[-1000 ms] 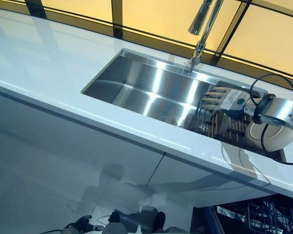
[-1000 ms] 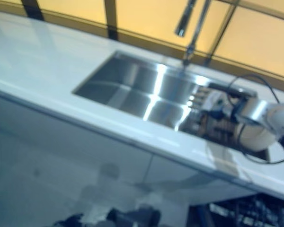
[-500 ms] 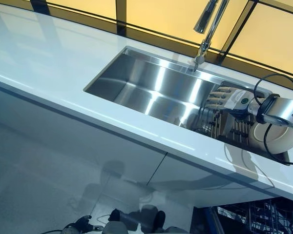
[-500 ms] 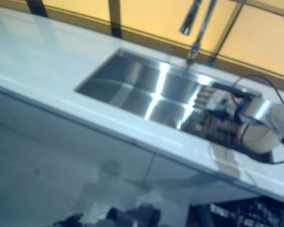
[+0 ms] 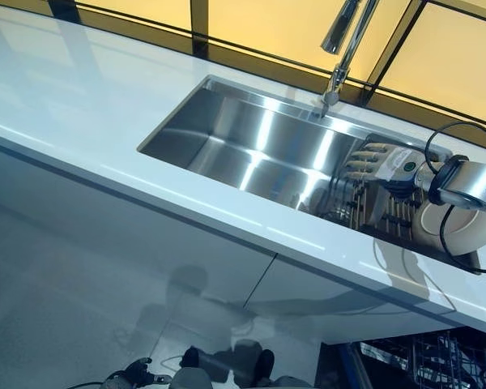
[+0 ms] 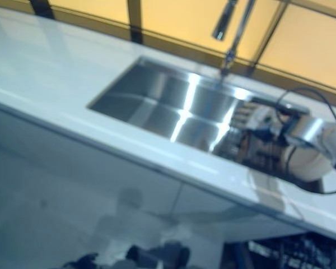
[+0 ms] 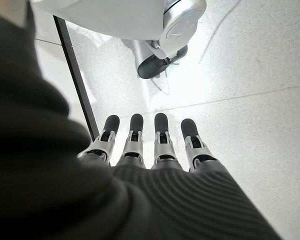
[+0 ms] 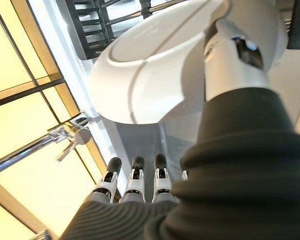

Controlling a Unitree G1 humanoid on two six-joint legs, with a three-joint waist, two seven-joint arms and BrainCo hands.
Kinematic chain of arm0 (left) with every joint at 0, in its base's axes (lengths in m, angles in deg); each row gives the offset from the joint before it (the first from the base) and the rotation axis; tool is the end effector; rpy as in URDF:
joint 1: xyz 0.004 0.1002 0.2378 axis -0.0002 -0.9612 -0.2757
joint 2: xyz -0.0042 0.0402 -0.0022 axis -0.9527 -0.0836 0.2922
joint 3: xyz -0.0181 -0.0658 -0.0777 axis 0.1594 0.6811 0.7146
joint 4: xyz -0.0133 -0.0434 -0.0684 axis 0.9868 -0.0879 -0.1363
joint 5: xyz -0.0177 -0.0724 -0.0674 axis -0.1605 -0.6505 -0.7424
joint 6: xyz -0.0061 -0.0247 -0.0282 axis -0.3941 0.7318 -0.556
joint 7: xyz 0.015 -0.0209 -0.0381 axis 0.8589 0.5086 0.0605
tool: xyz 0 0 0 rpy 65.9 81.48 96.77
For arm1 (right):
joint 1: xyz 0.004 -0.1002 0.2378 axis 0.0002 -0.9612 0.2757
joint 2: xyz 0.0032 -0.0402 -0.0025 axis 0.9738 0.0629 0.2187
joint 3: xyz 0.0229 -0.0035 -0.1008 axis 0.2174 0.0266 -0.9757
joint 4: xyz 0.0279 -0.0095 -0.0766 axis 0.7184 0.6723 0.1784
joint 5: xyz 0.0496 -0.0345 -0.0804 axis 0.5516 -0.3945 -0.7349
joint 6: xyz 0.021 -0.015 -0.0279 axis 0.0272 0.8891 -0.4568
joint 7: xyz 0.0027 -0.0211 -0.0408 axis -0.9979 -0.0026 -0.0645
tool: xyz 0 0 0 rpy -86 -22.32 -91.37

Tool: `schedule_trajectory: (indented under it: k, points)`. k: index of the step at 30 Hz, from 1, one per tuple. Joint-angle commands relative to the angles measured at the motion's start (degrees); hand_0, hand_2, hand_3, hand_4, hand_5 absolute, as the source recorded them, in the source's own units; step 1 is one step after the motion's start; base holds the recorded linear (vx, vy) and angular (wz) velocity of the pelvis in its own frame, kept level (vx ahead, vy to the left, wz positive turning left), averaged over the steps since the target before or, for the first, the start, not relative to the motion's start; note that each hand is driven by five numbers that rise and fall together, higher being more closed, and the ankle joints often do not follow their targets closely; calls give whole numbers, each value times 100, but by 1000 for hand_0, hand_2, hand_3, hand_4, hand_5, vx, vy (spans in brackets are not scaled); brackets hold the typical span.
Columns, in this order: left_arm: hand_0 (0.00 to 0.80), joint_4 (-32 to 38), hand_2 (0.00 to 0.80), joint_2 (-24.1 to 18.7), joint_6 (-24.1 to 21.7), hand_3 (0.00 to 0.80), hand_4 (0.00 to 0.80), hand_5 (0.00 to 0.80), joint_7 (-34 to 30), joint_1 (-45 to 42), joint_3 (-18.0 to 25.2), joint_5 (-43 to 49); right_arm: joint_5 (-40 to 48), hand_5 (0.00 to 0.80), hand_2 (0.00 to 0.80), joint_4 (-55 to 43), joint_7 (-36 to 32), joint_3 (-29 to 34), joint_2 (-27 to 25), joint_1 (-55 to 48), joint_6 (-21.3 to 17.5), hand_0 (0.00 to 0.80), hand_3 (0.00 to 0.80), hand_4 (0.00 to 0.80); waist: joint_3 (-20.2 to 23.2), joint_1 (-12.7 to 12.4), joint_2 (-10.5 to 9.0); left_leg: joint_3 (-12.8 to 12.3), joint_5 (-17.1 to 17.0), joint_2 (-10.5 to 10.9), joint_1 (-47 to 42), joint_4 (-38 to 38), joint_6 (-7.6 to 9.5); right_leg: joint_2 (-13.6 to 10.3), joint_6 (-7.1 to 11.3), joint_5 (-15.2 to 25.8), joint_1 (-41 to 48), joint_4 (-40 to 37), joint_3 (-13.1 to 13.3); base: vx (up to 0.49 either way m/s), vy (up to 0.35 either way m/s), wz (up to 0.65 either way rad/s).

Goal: Take plates into dishwasher

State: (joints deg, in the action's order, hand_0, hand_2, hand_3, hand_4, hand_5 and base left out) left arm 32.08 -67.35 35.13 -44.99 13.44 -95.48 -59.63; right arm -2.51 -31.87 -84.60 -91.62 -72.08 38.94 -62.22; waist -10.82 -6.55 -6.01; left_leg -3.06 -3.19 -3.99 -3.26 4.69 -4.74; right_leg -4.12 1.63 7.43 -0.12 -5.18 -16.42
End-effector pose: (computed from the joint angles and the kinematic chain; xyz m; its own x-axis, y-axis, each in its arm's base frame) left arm 0.0808 0.2627 -0.0937 0.3869 0.1876 -0.9029 0.4709 0.8016 0.3683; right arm 0.2859 -0.2848 0.2257 0.8703 0.3805 -0.3126 0.1040 -0.7624 -0.6387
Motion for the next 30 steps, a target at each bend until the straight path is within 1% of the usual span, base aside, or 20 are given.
schedule_trajectory:
  k: [1, 21, 30]
  points:
    - [0, 61, 0, -62, -96, 0, 0, 0, -11, 60, -144, 82, 76, 0, 0, 37, 35, 151, -436, 173, 335, 0, 0, 0, 12, -42, -60, -64, -83, 88, 323, 31, 26, 237, 299, -582, 462, 106, 95, 0, 0, 0]
    - [0, 121, 0, -80, -88, 0, 0, 0, -7, 90, -108, 74, 153, 0, 0, 57, -66, 456, -368, -312, 413, 0, 0, 0, -62, -24, -34, -67, -88, 86, 347, 31, 40, 228, 294, -582, 412, 142, 87, 0, 0, 0]
    - [0, 150, 0, -87, -89, 0, 0, 0, -1, 105, -105, 39, 20, 0, 0, 28, 105, 486, -333, -356, 520, 0, 0, 0, -132, -26, -23, -56, -106, 79, 385, 31, 42, 233, 285, -581, 353, 176, 88, 0, 0, 0]
